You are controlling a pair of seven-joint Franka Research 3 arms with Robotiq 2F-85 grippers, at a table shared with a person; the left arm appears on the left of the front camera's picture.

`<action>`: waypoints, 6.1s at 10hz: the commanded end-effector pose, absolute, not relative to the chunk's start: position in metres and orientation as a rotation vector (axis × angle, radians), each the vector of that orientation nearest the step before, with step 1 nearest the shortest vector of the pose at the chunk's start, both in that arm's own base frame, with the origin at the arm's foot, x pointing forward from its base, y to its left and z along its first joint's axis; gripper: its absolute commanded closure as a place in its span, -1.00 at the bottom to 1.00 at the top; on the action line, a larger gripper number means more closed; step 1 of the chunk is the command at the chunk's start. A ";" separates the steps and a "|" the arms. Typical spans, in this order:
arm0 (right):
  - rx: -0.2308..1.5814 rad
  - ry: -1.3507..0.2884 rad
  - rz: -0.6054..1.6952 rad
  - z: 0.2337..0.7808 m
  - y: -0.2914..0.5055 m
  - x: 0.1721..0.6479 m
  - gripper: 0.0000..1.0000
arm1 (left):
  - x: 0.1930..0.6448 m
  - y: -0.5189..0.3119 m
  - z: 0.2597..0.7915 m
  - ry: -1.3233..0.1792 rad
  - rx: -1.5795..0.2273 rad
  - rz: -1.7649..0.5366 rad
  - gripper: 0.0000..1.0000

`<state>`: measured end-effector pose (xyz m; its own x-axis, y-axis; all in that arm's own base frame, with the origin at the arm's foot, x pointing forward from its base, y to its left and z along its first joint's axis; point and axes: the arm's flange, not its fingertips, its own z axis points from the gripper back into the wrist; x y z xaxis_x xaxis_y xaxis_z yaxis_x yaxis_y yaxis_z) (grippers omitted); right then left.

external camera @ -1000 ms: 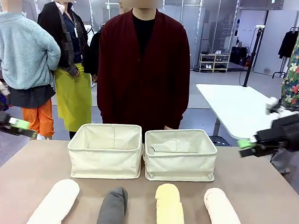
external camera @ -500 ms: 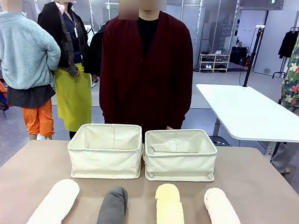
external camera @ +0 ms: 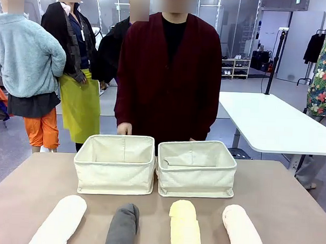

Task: Divide the towels into two baskets.
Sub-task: Pick up one hotel-folded towel and place it in the Fabric basket indicated by the person.

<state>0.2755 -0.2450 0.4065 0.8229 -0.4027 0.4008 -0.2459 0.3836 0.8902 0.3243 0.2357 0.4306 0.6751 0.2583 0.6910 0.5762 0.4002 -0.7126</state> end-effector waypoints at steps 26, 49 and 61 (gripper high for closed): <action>1.204 -0.642 -0.103 0.408 -0.245 0.274 -1.00 | 0.344 -0.022 0.426 -0.076 -0.493 -0.694 -1.00; 1.204 -0.642 -0.103 0.408 -0.245 0.274 -1.00 | 0.352 -0.077 0.327 0.014 -0.210 -0.305 -1.00; 1.204 -0.642 -0.103 0.408 -0.245 0.274 -1.00 | 0.332 -0.085 0.324 -0.004 -0.247 -0.352 1.00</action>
<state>0.2764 -0.2450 0.4052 0.8270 -0.4005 0.3947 -0.2398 0.3836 0.8918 0.3888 -0.0932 0.3347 0.9463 -0.3234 -0.0058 0.3101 0.9121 -0.2682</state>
